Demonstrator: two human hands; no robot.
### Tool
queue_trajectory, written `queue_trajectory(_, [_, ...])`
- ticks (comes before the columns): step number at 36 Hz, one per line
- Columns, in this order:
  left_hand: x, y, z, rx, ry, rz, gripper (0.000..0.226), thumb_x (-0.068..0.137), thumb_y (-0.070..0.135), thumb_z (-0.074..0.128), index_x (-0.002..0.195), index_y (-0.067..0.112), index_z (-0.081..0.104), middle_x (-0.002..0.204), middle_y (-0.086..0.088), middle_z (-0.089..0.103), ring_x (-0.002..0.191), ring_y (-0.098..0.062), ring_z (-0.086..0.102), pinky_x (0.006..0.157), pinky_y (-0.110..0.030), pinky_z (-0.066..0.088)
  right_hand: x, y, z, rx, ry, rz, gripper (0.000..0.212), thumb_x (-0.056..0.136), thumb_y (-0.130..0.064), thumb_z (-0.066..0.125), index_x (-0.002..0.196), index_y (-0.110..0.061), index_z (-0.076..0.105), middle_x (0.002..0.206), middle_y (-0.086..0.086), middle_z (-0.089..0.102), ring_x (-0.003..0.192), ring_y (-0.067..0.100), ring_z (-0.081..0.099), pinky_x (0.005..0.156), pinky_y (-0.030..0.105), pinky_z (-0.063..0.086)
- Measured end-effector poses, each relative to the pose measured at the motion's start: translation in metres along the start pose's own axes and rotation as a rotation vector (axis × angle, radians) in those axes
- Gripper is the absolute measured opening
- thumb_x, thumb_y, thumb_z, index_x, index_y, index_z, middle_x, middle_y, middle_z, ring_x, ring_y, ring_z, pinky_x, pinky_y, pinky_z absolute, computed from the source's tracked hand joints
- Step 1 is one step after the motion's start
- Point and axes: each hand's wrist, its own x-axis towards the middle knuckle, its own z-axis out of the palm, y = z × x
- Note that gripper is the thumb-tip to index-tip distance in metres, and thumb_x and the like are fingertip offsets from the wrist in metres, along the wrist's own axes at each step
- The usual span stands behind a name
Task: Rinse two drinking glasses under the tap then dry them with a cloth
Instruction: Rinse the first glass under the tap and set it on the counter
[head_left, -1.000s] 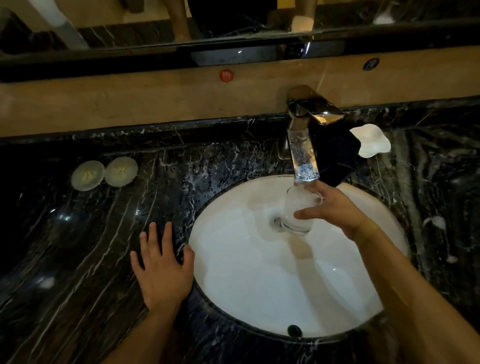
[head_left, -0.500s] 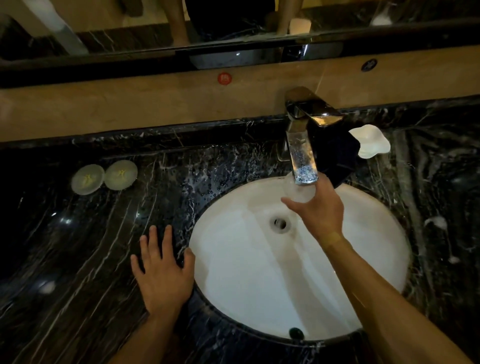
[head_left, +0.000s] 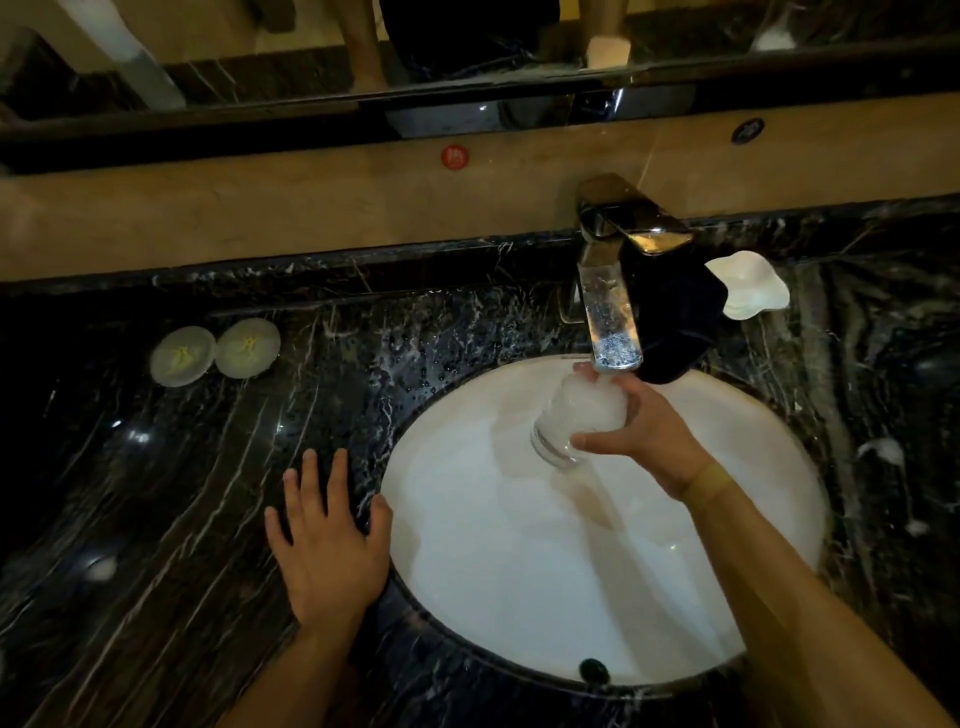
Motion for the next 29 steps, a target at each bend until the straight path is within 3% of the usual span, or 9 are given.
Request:
queue_trajectory(4, [0.000, 0.000, -0.001, -0.001, -0.001, -0.004, 0.072, 0.090, 0.057, 0.031, 0.154, 0.026, 0.031, 0.164, -0.007, 0.023, 0.152, -0.027, 0.014, 0.120, -0.058, 0.013, 0.002, -0.002, 0.020, -0.189, 0.237, -0.084, 0.075, 0.065, -0.013, 0.092, 0.129, -0.023, 0.055, 0.116, -0.006, 0.062, 0.103, 0.011, 0.060, 0.077, 0.008, 0.047])
queue_trajectory(8, [0.000, 0.001, -0.001, -0.009, -0.002, -0.002, 0.072, 0.090, 0.058, 0.029, 0.155, 0.026, 0.031, 0.164, -0.007, 0.022, 0.153, -0.026, 0.014, 0.120, -0.057, 0.013, 0.001, -0.008, 0.023, -0.473, 0.404, -0.138, 0.077, 0.069, -0.024, 0.090, 0.136, -0.019, 0.052, 0.122, -0.006, 0.058, 0.103, 0.014, 0.055, 0.082, 0.024, 0.041])
queue_trajectory(12, [0.000, 0.001, -0.001, -0.009, -0.006, -0.003, 0.072, 0.090, 0.057, 0.029, 0.155, 0.026, 0.031, 0.165, -0.006, 0.022, 0.153, -0.026, 0.014, 0.120, -0.057, 0.012, 0.001, -0.009, 0.010, -0.587, 0.381, -0.046, 0.078, 0.069, -0.029, 0.088, 0.137, -0.023, 0.051, 0.136, -0.001, 0.058, 0.111, 0.023, 0.059, 0.081, 0.030, 0.044])
queue_trajectory(18, [0.001, 0.001, -0.001, 0.007, -0.017, -0.006, 0.072, 0.090, 0.058, 0.029, 0.155, 0.027, 0.030, 0.165, -0.006, 0.021, 0.153, -0.026, 0.013, 0.120, -0.057, 0.012, 0.000, -0.007, -0.022, -0.268, 0.079, 0.109, 0.080, 0.055, -0.029, 0.096, 0.127, -0.028, 0.061, 0.118, -0.006, 0.067, 0.109, 0.021, 0.062, 0.090, 0.035, 0.052])
queue_trajectory(20, [0.001, 0.001, -0.002, 0.006, -0.020, -0.009, 0.072, 0.090, 0.057, 0.030, 0.155, 0.027, 0.030, 0.165, -0.006, 0.021, 0.153, -0.026, 0.013, 0.120, -0.057, 0.012, 0.000, -0.002, -0.024, -0.122, -0.008, 0.132, 0.092, 0.045, -0.035, 0.097, 0.129, -0.025, 0.062, 0.120, -0.002, 0.069, 0.112, 0.021, 0.064, 0.098, 0.042, 0.054])
queue_trajectory(22, [0.001, 0.001, -0.002, 0.005, -0.017, -0.013, 0.071, 0.090, 0.057, 0.031, 0.154, 0.027, 0.031, 0.164, -0.006, 0.022, 0.152, -0.026, 0.013, 0.120, -0.057, 0.013, 0.000, 0.001, -0.020, 0.007, -0.066, 0.105, 0.090, 0.044, -0.030, 0.096, 0.128, -0.023, 0.064, 0.122, 0.000, 0.069, 0.114, 0.022, 0.065, 0.100, 0.044, 0.053])
queue_trajectory(26, [0.001, 0.000, -0.002, 0.009, -0.019, -0.015, 0.071, 0.090, 0.055, 0.033, 0.154, 0.027, 0.032, 0.164, -0.006, 0.023, 0.152, -0.026, 0.014, 0.120, -0.057, 0.014, 0.003, 0.001, -0.002, 0.112, -0.009, 0.058, 0.081, 0.045, -0.019, 0.096, 0.119, -0.023, 0.064, 0.118, 0.000, 0.068, 0.111, 0.020, 0.064, 0.092, 0.034, 0.055])
queue_trajectory(29, [0.001, 0.001, -0.002, 0.010, -0.020, -0.018, 0.071, 0.089, 0.056, 0.033, 0.154, 0.027, 0.031, 0.164, -0.006, 0.022, 0.153, -0.026, 0.013, 0.120, -0.057, 0.014, 0.007, -0.002, 0.012, 0.001, 0.139, 0.006, 0.076, 0.058, -0.013, 0.095, 0.123, -0.024, 0.058, 0.118, -0.006, 0.065, 0.106, 0.008, 0.063, 0.085, 0.025, 0.055])
